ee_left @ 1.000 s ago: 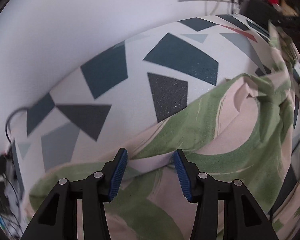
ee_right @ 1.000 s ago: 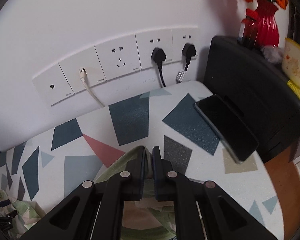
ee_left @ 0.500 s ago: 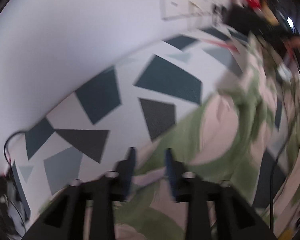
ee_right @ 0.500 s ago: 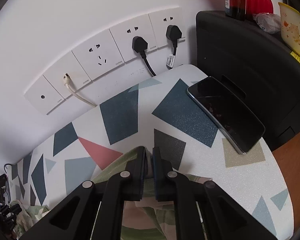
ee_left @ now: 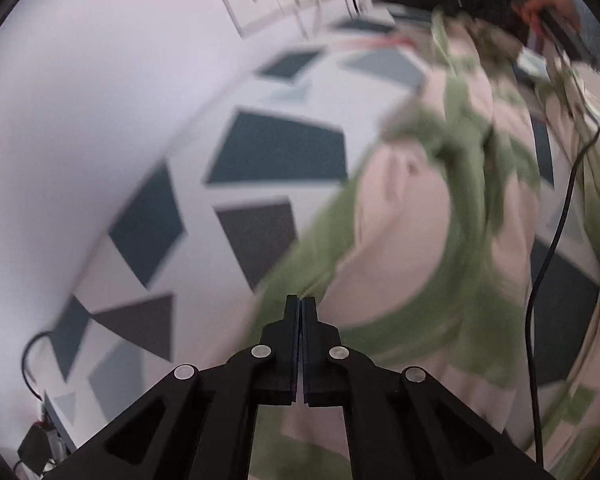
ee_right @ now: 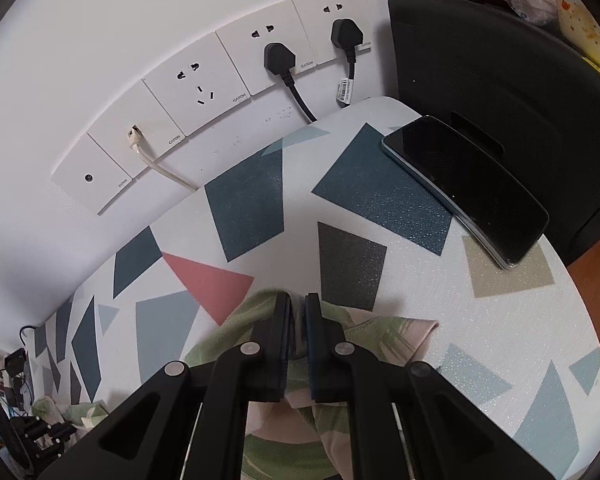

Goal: Fold clothes

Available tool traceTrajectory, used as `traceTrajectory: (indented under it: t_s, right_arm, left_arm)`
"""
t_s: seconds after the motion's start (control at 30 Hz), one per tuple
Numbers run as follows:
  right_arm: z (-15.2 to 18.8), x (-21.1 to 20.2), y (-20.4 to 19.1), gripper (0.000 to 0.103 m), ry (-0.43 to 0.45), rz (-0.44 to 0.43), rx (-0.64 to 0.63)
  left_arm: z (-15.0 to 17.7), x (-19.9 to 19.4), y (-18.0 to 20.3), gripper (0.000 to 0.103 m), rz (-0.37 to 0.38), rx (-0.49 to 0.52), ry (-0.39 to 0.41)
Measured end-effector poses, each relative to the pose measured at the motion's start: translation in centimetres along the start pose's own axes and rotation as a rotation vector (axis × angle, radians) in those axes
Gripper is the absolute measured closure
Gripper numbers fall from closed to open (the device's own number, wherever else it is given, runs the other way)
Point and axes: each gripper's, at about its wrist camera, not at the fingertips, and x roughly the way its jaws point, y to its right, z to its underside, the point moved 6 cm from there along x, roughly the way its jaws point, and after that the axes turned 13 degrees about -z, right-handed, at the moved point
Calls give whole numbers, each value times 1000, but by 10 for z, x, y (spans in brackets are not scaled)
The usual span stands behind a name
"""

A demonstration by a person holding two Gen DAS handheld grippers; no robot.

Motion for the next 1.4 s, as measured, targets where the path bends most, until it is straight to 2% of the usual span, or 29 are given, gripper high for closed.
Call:
traceTrajectory:
  t_s: [0.23, 0.37, 0.5, 0.6, 0.63, 0.7, 0.73, 0.77, 0.8, 0.9, 0.93, 1.1, 1.13, 1.2, 1.27, 1.4]
  right_arm:
    - [-8, -17, 7, 96, 78, 12, 7]
    - [-23, -24, 14, 96, 136, 38, -5]
    - [-44, -20, 20, 96, 147, 57, -17]
    - [-51, -22, 22, 95, 148, 66, -27]
    - [-52, -25, 25, 91, 156, 67, -15]
    - [-47, -32, 34, 69, 172, 48, 30]
    - [-43, -35, 40, 51, 177, 41, 49]
    - [-38, -38, 45, 45, 183, 35, 68]
    - [-33, -36, 48, 45, 165, 35, 56]
    - [-15, -27, 53, 45, 91, 41, 0]
    - [-12, -22, 51, 45, 70, 42, -31]
    - [-19, 3, 17, 45, 22, -7, -212]
    - [-21, 12, 12, 46, -7, -23, -216]
    - [-24, 31, 9, 47, -74, -46, -194]
    - [-26, 45, 13, 48, -113, -54, -149]
    - [-33, 54, 25, 53, -101, -80, -65]
  left_arm:
    - [-15, 2, -46, 103, -115, -188, 38]
    - [-24, 16, -73, 103, -185, -287, 32]
    - [-28, 38, -97, 103, -248, -376, -3]
    - [-21, 62, -109, 103, -251, -447, -81]
    - [-19, 65, -109, 103, -247, -460, -99]
    - [-17, 62, -101, 101, -227, -468, -113]
    - [-16, 60, -97, 99, -216, -472, -120]
    - [-15, 59, -93, 99, -206, -476, -126]
    - [-14, 57, -89, 99, -196, -480, -133]
    - [-11, 52, -76, 77, -166, -493, -153]
    - [-10, 50, -72, 73, -156, -497, -160]
    - [-5, 41, -52, 69, -105, -517, -194]
    - [-4, 39, -48, 69, -95, -520, -200]
    - [0, 38, -40, 69, -82, -524, -218]
    - [10, 44, -37, 67, -98, -529, -244]
    - [16, 44, -44, 64, -113, -584, -238]
